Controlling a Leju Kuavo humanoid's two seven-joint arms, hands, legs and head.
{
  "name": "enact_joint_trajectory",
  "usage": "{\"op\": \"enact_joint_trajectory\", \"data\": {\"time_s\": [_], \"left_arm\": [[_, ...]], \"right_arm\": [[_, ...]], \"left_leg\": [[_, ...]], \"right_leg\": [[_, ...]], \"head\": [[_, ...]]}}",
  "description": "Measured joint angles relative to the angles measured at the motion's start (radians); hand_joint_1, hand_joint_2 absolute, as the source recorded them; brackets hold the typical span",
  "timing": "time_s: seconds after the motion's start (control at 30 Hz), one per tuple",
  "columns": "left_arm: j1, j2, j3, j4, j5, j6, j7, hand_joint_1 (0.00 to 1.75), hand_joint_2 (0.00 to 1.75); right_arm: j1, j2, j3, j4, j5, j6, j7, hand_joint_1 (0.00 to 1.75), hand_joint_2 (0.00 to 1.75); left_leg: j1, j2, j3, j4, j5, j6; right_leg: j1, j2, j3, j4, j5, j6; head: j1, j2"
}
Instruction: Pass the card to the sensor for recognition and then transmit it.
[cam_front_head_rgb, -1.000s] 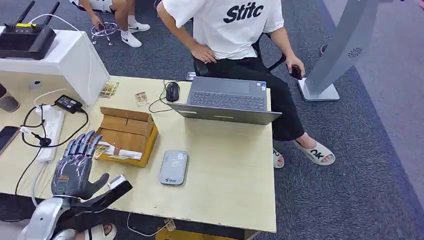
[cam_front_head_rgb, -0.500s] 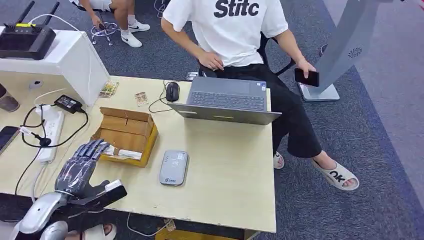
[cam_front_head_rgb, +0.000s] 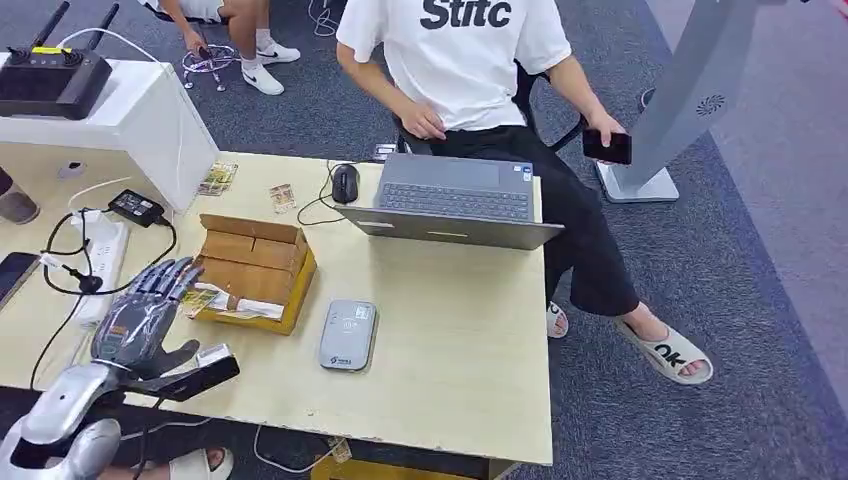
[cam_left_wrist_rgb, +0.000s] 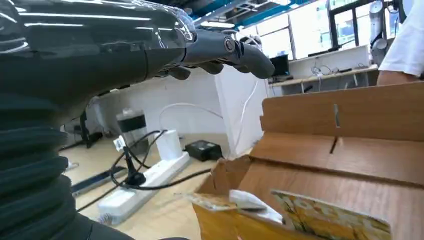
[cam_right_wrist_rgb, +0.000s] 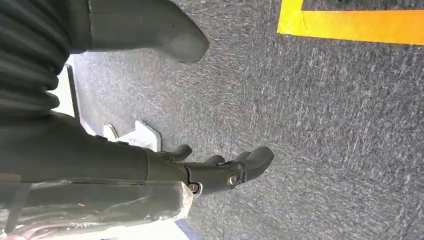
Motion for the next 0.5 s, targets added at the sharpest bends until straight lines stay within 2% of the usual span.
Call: {"op": "enact_joint_trajectory", "data": {"time_s": [0.23, 0.5], "left_arm": [[-0.034, -0.008, -0.016, 0.031, -0.025, 0.050, -0.012, 0.00, 1.75], [-0.064, -0.033, -0.033, 0.081, -0.032, 0.058, -0.022, 0.03, 1.75]], "right_arm": [[-0.003, 0.000, 0.014, 0.001, 0.010, 0.003, -0.006, 0.00, 1.75], [-0.003, 0.000, 0.021, 0.003, 0.019, 0.003, -0.005, 0.00, 1.75]], "left_leg": [[0.000, 0.000, 0.000, 0.000, 0.000, 0.000], [0.000, 0.000, 0.000, 0.000, 0.000, 0.000]], "right_leg": [[0.000, 0.000, 0.000, 0.000, 0.000, 0.000], [0.000, 0.000, 0.000, 0.000, 0.000, 0.000]], "head": [[0.000, 0.000], [0.000, 0.000]]}}
